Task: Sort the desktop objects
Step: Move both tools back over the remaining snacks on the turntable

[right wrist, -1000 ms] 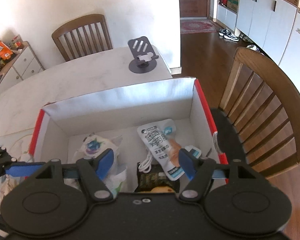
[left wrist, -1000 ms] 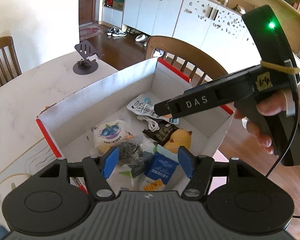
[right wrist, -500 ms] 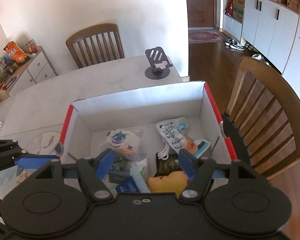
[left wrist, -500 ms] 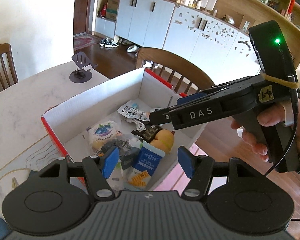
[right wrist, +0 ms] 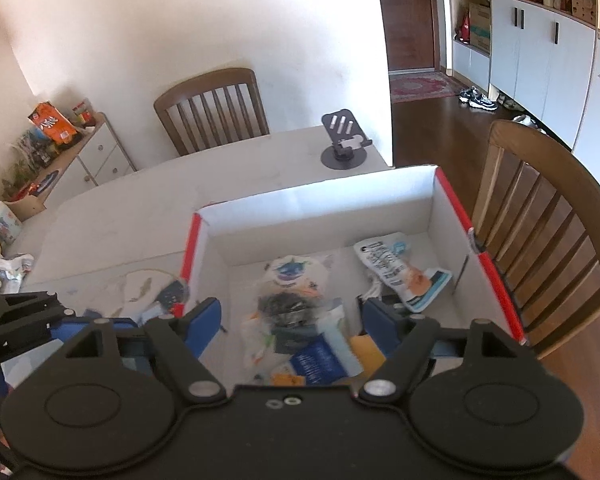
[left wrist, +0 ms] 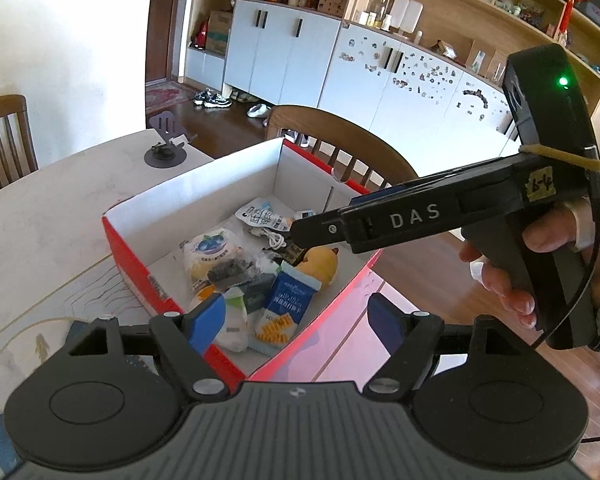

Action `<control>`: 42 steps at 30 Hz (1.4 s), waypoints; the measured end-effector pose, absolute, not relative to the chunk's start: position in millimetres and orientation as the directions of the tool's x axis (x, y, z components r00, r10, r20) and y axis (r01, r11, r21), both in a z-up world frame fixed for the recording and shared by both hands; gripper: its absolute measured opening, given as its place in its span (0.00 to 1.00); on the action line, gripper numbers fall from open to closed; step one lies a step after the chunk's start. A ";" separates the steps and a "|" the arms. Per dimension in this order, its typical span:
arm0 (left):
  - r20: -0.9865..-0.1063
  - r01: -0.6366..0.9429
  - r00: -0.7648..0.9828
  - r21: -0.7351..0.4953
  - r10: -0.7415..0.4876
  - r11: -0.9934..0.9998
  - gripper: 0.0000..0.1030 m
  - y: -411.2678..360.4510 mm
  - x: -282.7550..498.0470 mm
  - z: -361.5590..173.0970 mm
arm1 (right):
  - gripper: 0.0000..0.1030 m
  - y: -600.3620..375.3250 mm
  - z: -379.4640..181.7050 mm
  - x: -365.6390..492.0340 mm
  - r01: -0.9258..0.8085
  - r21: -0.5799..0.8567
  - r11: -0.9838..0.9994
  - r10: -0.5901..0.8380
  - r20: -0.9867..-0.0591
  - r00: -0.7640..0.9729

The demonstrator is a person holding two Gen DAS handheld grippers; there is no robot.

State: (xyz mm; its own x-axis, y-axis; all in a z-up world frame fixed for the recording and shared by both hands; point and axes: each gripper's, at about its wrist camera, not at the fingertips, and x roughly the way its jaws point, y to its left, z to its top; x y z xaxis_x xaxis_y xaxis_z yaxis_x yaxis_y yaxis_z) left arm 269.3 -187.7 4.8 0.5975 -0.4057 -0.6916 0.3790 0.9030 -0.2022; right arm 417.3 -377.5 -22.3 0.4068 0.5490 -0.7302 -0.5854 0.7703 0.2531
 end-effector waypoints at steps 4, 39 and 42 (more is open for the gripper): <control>-0.681 0.378 0.607 -0.204 -0.409 0.903 0.82 -177.4 259.1 5.5 | 0.79 -374.6 -19.4 404.0 -0.589 0.281 0.758 0.574 -0.716 0.398; -0.682 0.220 0.660 -0.226 -0.316 0.949 1.00 -28.6 164.1 -20.0 | 0.85 -288.0 -22.9 294.1 -0.618 0.265 0.740 0.593 -0.690 0.414; -0.689 0.196 0.657 -0.236 -0.306 0.952 1.00 -18.7 161.0 -25.4 | 0.85 -278.0 -25.2 291.6 -0.630 0.257 0.733 0.592 -0.697 0.404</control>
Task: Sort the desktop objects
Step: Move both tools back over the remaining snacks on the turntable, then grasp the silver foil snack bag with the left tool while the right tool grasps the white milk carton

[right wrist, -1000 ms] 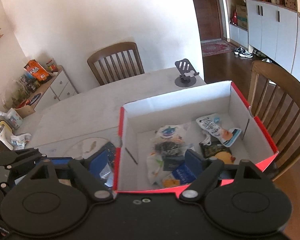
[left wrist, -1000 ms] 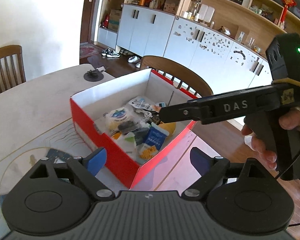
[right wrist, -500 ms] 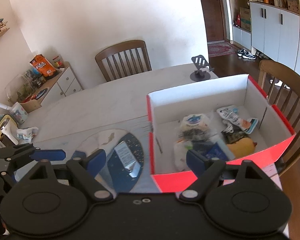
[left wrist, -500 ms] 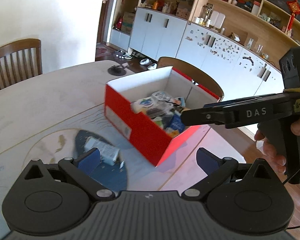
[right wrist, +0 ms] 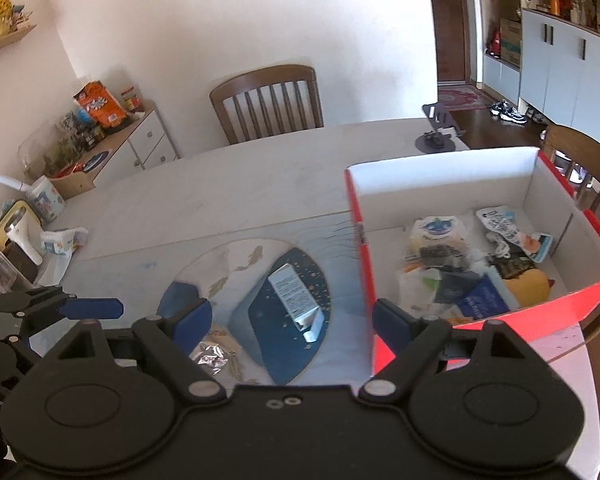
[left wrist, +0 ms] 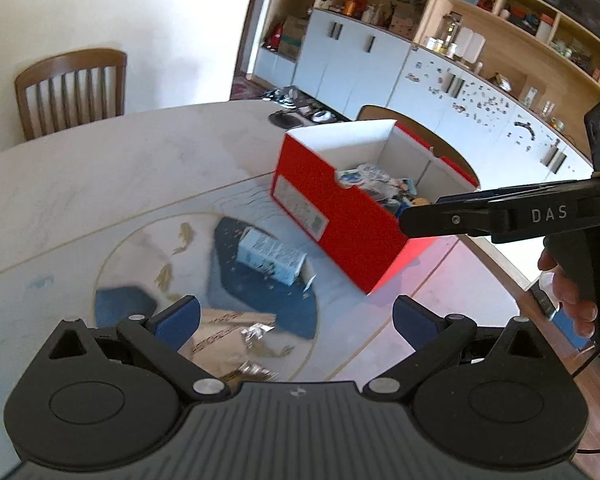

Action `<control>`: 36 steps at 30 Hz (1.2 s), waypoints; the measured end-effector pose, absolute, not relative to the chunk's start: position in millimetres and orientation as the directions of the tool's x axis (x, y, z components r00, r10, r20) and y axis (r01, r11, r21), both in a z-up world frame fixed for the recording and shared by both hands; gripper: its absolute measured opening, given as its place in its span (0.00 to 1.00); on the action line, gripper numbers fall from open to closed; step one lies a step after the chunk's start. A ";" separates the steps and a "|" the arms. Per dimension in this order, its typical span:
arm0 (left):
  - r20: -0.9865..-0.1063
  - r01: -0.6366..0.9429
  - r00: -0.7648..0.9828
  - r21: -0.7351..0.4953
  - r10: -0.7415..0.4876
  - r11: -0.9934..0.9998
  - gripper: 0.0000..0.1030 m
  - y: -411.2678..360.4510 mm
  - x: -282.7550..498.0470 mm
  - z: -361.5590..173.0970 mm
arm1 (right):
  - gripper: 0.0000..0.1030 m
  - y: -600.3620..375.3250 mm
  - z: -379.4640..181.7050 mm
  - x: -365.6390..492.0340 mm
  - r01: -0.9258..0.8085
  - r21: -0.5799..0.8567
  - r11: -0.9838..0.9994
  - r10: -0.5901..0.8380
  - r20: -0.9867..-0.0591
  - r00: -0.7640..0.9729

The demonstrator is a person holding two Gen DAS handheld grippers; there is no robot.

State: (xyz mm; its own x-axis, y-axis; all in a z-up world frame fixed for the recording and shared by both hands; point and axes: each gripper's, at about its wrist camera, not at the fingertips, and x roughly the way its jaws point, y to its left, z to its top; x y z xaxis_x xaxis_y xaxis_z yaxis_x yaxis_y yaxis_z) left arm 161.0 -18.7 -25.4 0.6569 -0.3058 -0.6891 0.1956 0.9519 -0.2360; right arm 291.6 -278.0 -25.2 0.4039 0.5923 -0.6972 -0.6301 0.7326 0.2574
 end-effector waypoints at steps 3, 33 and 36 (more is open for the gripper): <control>-0.703 0.186 0.648 -0.227 -0.293 0.956 1.00 -13.6 159.9 -31.4 | 0.85 -266.8 -26.3 290.1 -0.649 0.249 0.718 0.597 -0.700 0.392; -0.798 0.082 0.567 -0.192 -0.204 0.978 1.00 2.2 197.1 -102.7 | 0.84 -164.5 -106.8 337.5 -0.751 0.147 0.643 0.506 -0.818 0.273; -0.800 0.076 0.564 -0.196 -0.204 0.978 1.00 3.8 200.7 -106.7 | 0.84 -160.6 -115.5 342.4 -0.746 0.147 0.650 0.492 -0.829 0.266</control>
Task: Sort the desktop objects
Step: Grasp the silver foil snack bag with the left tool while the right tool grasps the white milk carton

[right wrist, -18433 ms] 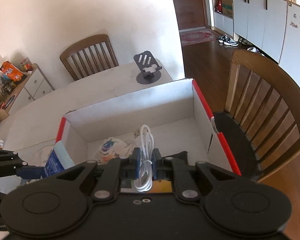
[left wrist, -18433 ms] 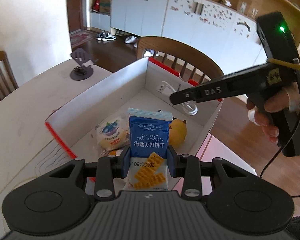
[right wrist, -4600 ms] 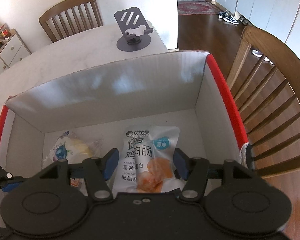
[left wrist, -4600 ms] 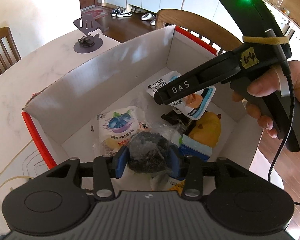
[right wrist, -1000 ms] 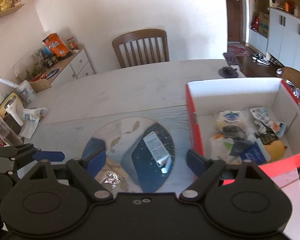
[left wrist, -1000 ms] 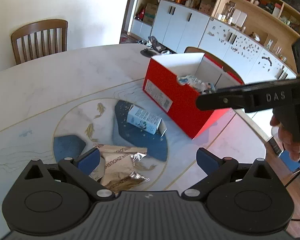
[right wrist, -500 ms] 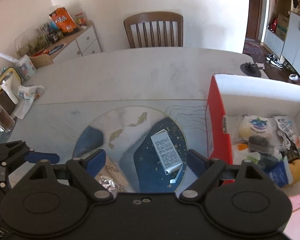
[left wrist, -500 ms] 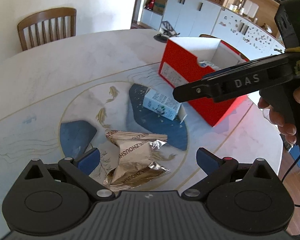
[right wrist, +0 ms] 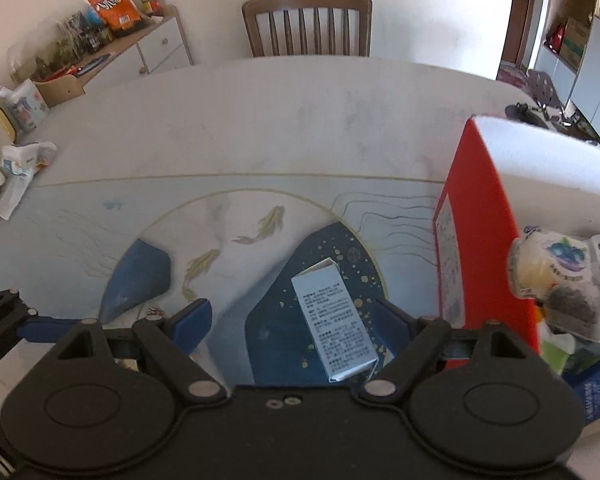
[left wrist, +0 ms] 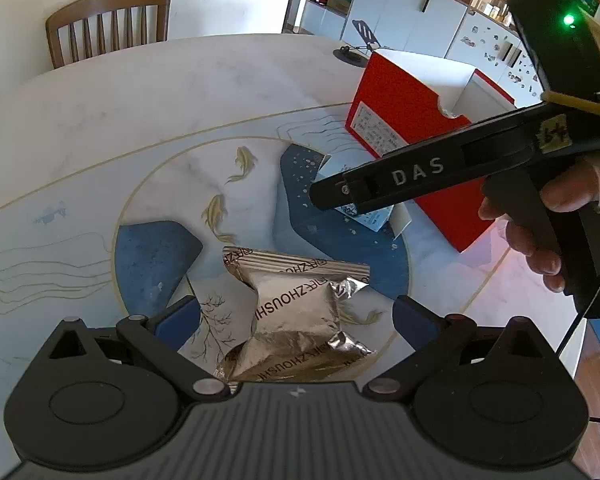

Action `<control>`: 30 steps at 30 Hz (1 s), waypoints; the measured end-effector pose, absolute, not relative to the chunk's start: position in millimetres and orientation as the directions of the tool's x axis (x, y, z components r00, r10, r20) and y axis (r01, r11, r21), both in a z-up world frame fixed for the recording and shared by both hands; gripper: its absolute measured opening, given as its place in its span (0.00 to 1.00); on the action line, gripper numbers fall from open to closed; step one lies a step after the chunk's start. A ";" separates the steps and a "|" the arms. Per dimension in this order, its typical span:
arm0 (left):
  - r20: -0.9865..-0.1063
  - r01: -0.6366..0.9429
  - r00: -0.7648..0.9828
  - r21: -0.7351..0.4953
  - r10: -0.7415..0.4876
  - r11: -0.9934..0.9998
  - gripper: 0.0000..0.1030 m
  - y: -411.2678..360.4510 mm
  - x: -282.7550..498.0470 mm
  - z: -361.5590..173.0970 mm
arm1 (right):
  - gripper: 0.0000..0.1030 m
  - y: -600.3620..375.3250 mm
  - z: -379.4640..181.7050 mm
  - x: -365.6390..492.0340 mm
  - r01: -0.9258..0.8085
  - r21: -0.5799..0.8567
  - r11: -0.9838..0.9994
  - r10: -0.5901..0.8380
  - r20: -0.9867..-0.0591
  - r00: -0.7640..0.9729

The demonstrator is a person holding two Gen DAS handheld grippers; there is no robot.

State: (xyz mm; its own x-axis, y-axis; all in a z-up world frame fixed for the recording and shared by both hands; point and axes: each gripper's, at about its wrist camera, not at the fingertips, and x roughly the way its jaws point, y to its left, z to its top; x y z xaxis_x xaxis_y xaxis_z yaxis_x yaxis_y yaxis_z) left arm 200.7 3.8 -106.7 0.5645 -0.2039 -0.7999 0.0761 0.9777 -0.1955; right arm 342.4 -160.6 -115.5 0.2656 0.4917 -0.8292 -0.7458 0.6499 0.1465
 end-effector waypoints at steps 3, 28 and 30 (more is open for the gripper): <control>-0.806 0.072 0.556 -0.198 -0.205 0.977 1.00 4.5 203.3 -111.7 | 0.83 -157.2 -124.0 345.0 -0.735 0.138 0.664 0.472 -0.839 0.269; -0.813 0.100 0.545 -0.177 -0.203 0.979 0.64 1.9 210.5 -124.9 | 0.53 -149.7 -147.3 349.7 -0.748 0.044 0.662 0.382 -0.878 0.288; -0.813 0.102 0.544 -0.181 -0.208 0.978 0.57 2.4 210.5 -124.7 | 0.49 -149.3 -146.7 347.9 -0.753 0.029 0.657 0.376 -0.879 0.294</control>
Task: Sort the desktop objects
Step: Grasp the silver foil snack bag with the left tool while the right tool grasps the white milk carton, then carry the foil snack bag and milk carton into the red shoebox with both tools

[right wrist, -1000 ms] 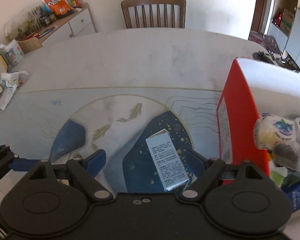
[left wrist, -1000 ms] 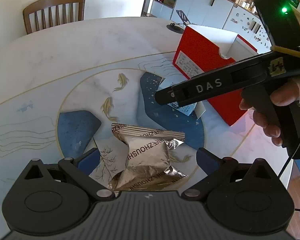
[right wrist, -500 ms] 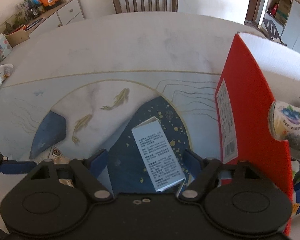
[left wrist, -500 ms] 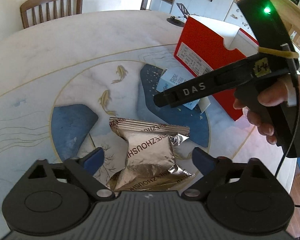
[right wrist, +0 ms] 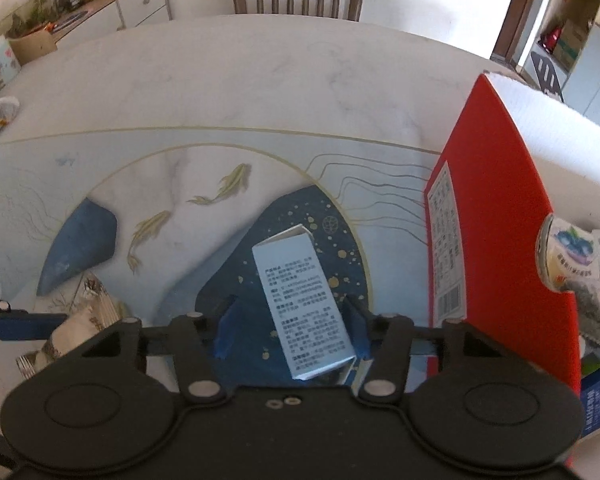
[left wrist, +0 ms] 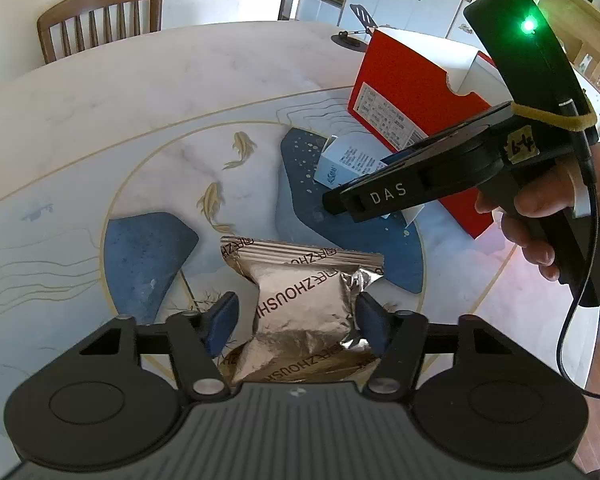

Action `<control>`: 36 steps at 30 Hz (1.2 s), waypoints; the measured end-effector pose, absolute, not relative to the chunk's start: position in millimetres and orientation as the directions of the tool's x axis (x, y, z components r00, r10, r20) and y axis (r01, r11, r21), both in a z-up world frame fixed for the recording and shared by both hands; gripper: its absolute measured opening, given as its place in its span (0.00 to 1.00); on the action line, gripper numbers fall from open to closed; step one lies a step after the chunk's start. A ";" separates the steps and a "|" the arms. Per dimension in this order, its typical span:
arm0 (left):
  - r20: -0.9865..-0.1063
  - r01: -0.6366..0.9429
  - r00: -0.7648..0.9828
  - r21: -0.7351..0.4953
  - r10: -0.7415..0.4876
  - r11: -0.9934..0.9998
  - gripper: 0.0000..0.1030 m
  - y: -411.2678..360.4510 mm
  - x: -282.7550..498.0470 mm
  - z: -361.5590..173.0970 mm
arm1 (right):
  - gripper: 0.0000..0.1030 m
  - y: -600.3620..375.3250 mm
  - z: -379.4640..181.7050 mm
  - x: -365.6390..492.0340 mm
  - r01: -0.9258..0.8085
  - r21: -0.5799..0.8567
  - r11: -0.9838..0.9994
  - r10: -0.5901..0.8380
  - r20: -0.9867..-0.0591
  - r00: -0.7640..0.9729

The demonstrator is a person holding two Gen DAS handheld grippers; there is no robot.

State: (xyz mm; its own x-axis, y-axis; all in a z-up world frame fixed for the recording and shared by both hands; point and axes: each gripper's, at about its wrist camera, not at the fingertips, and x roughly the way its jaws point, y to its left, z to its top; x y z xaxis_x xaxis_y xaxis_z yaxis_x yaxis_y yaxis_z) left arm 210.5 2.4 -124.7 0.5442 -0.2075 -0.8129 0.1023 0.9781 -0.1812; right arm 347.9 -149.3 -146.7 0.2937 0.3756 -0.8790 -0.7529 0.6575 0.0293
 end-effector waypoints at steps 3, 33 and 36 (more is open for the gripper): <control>-0.812 0.106 0.540 -0.193 -0.220 0.975 0.51 2.8 210.3 -124.9 | 0.35 -150.8 -145.3 349.6 -0.743 0.032 0.668 0.373 -0.879 0.297; -0.793 0.007 0.579 -0.231 -0.192 0.973 0.42 27.8 184.3 -106.3 | 0.28 -175.2 -122.5 314.2 -0.714 0.151 0.684 0.437 -0.868 0.236; -0.792 0.004 0.580 -0.232 -0.192 0.973 0.42 27.9 180.5 -103.1 | 0.28 -180.1 -115.6 309.4 -0.706 0.178 0.685 0.457 -0.860 0.227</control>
